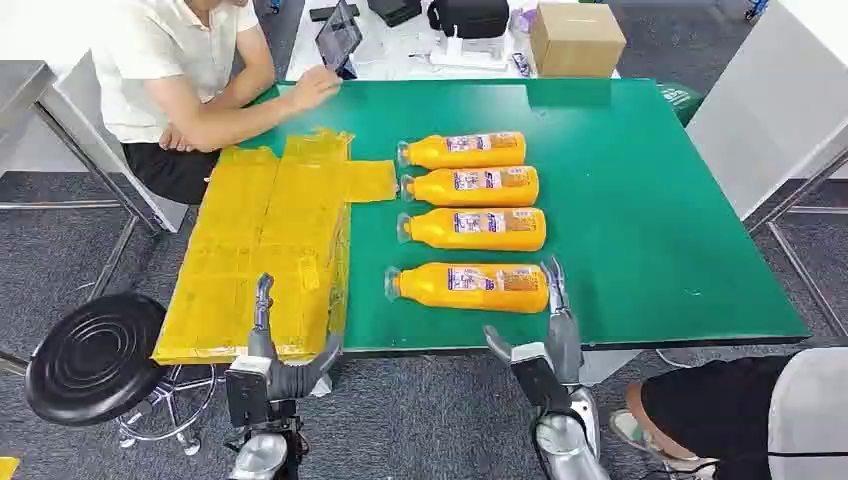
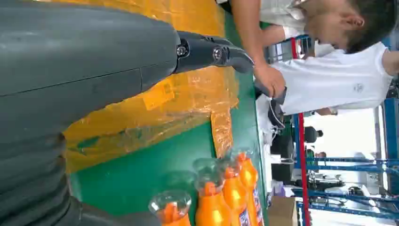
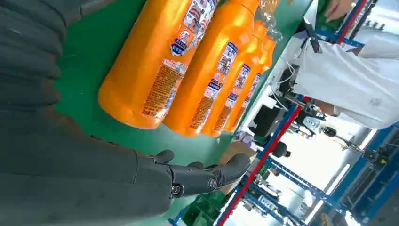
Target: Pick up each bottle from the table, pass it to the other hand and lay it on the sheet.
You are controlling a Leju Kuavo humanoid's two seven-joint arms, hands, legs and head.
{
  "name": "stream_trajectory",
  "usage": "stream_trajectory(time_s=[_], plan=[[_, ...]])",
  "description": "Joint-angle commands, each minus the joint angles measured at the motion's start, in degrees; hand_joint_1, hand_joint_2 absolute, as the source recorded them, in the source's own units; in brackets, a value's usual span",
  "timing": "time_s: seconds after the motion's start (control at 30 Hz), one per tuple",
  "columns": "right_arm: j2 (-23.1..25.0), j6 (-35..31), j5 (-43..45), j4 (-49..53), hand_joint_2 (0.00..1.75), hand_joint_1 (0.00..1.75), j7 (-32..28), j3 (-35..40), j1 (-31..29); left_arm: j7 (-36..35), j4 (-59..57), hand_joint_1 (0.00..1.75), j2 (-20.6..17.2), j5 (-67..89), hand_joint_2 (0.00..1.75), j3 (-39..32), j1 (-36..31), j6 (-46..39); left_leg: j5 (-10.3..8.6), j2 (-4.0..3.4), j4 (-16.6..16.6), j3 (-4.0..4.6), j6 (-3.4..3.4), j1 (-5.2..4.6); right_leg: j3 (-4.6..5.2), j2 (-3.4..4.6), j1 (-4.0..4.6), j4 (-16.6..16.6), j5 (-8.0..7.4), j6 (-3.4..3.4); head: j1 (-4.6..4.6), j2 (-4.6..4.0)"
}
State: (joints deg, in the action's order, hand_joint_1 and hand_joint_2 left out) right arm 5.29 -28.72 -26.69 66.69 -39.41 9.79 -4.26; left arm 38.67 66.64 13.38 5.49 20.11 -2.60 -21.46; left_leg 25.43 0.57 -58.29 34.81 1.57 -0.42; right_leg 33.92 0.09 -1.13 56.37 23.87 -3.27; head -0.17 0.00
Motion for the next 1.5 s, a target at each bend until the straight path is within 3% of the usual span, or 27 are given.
stream_trajectory(time_s=[0.03, 0.5, 0.77, 0.9, 1.07, 1.3, 1.5], plan=[[-0.7, -0.2, 0.0, -1.4, 1.75, 0.0, -0.2, -0.5, -0.6, 1.3, -3.9, 0.0, -1.0, -0.2, 1.75, 2.2, -2.3, 0.1, 0.03, -0.01, 0.1, -0.16, -0.08, 0.04, -0.17, -0.04, 0.05, 0.0, 0.04, 0.11, -0.02, 0.0], [-1.1, 0.0, -0.6, -1.2, 1.75, 0.0, 0.8, -0.1, -0.8, 1.3, -4.2, 0.0, -0.8, -1.0, 1.75, 2.6, -2.4, -1.0, 0.02, -0.01, 0.0, -0.14, -0.07, 0.04, -0.14, -0.03, 0.04, 0.0, 0.03, 0.1, -0.02, 0.0], [-1.3, -0.3, -2.1, -6.7, 1.75, 0.0, 2.9, 0.6, -3.6, 0.9, -4.2, 0.0, -1.3, -1.2, 1.75, 4.6, -2.5, -1.1, 0.08, -0.14, 0.1, -0.3, -0.12, 0.08, -0.29, 0.08, 0.09, -0.1, 0.04, 0.16, -0.02, 0.0], [-3.2, -1.7, -4.9, -16.1, 1.75, 0.0, 5.6, 1.1, -11.4, 0.8, -7.3, 0.0, -0.7, -2.1, 1.75, 6.0, -5.7, -1.0, 0.04, -0.16, 0.1, -0.26, -0.11, 0.06, -0.24, 0.1, 0.08, -0.1, -0.01, 0.14, 0.0, 0.0], [-3.2, -1.8, -4.8, -16.4, 1.75, 0.0, 5.4, 1.0, -11.5, 0.8, -7.4, 0.0, -0.7, -2.1, 1.75, 6.0, -5.9, -1.1, -0.03, -0.03, 0.1, -0.16, -0.04, 0.02, -0.16, 0.0, 0.03, -0.1, -0.03, 0.07, 0.0, 0.0], [-5.8, -5.4, -12.8, -30.7, 1.75, 0.0, 9.7, 2.3, -21.0, 0.5, -11.4, 0.0, 0.6, -3.5, 1.75, 8.1, -9.1, -0.1, -0.01, -0.07, 0.0, -0.14, -0.04, 0.01, -0.15, 0.04, 0.02, 0.0, -0.04, 0.06, -0.02, 0.0], [-6.9, -7.6, -22.2, -36.6, 1.75, 0.0, 15.1, 6.8, -25.4, 0.2, -13.5, 0.0, 1.2, -4.9, 1.75, 9.7, -10.2, 0.3, 0.02, -0.1, 0.1, -0.27, -0.1, 0.05, -0.29, 0.04, 0.07, -0.1, -0.03, 0.13, -0.02, 0.0]])
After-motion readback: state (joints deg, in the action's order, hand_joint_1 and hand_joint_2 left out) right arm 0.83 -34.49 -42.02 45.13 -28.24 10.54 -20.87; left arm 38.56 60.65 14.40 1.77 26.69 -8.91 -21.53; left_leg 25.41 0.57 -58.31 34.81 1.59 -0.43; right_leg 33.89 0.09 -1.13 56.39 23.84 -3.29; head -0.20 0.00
